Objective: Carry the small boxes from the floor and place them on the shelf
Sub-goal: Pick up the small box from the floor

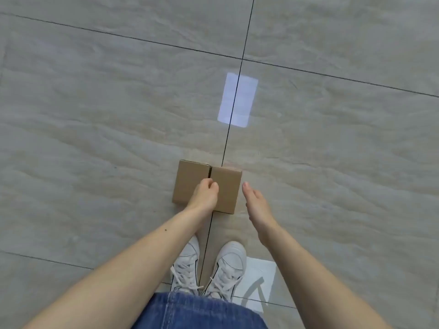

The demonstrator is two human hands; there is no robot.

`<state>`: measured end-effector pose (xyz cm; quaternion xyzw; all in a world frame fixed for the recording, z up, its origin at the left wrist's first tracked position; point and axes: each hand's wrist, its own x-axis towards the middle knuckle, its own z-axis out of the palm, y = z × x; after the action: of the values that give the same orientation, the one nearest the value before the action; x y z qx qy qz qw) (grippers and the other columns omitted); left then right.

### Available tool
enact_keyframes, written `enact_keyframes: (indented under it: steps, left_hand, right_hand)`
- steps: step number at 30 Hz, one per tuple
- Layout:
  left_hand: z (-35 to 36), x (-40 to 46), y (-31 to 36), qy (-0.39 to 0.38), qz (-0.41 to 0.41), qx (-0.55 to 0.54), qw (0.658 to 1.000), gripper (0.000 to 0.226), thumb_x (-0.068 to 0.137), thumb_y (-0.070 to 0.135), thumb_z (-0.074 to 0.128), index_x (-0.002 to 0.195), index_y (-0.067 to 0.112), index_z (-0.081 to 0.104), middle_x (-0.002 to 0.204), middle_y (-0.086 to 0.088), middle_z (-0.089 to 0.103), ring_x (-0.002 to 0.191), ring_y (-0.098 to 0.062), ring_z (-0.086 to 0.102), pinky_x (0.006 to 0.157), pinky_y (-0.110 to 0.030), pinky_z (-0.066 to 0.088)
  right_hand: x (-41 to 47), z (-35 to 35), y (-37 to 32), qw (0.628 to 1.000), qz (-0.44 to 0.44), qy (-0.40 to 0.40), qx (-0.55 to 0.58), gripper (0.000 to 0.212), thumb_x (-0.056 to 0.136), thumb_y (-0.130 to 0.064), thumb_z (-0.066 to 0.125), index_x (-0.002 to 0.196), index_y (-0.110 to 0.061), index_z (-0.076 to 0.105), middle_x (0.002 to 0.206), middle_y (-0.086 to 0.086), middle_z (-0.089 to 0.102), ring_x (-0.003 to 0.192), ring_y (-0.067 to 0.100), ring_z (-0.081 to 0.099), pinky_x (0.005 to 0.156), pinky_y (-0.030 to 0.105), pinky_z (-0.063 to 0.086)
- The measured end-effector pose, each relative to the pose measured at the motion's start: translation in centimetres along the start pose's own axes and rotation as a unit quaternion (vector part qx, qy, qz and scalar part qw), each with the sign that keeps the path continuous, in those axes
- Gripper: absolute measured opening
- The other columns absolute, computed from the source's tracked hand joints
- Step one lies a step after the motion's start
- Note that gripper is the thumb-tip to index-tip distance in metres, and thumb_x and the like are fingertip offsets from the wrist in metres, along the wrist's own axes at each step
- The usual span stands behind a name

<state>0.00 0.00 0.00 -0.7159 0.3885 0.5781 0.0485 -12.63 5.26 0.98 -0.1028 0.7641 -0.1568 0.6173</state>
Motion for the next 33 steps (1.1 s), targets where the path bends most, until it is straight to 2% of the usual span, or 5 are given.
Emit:
enact_keyframes:
  steps: [7, 16, 23, 26, 33]
  left_hand:
    - [2.1, 2.9, -1.2, 0.041, -0.02, -0.036, 0.998, 0.044, 0.103, 0.022, 0.036, 0.145, 0.013, 0.04, 0.152, -0.007, 0.04, 0.137, -0.024, 0.041, 0.109, -0.033, 0.033]
    - [3.4, 3.7, -0.3, 0.071, -0.027, -0.014, 0.997, 0.048, 0.101, 0.03, 0.039, 0.146, 0.011, 0.038, 0.153, -0.006, 0.031, 0.131, -0.026, 0.046, 0.102, -0.032, 0.036]
    - [3.7, 4.5, 0.6, 0.084, -0.035, 0.054, 0.994, 0.046, 0.102, 0.034, 0.04, 0.139, 0.007, 0.042, 0.148, -0.013, 0.039, 0.138, -0.033, 0.031, 0.113, -0.042, 0.029]
    - [3.5, 4.8, 1.2, 0.077, -0.023, 0.05, 0.996, 0.048, 0.102, 0.035, 0.039, 0.14, 0.007, 0.042, 0.147, -0.014, 0.04, 0.139, -0.033, 0.034, 0.113, -0.044, 0.031]
    - [2.8, 4.1, 2.0, 0.054, 0.022, 0.041, 0.997, 0.048, 0.102, 0.04, 0.04, 0.14, 0.013, 0.05, 0.139, -0.014, 0.042, 0.122, -0.031, 0.05, 0.098, -0.031, 0.037]
  right_hand:
    - [4.5, 2.3, 0.5, 0.999, 0.039, -0.024, 0.013, 0.074, 0.096, -0.065, 0.029, 0.152, -0.016, 0.029, 0.157, 0.002, 0.035, 0.143, 0.021, 0.034, 0.093, 0.03, 0.026]
    - [7.2, 2.2, 0.6, 0.998, 0.048, -0.003, 0.031, 0.083, 0.089, -0.075, 0.025, 0.149, -0.019, 0.034, 0.149, 0.002, 0.043, 0.129, 0.024, 0.045, 0.093, 0.036, 0.033]
    - [7.6, 2.5, 0.9, 0.997, 0.06, -0.003, 0.052, 0.087, 0.084, -0.08, 0.026, 0.144, -0.019, 0.044, 0.141, 0.0, 0.053, 0.124, 0.022, 0.051, 0.088, 0.035, 0.034]
    - [8.0, 2.3, 1.1, 0.996, 0.06, 0.011, 0.064, 0.08, 0.087, -0.077, 0.028, 0.141, -0.02, 0.048, 0.136, -0.001, 0.057, 0.12, 0.022, 0.053, 0.086, 0.035, 0.034]
    - [7.7, 2.0, 0.9, 0.989, 0.049, 0.061, 0.126, 0.066, 0.094, -0.065, 0.037, 0.137, -0.017, 0.047, 0.118, -0.001, 0.052, 0.104, 0.02, 0.049, 0.087, 0.035, 0.036]
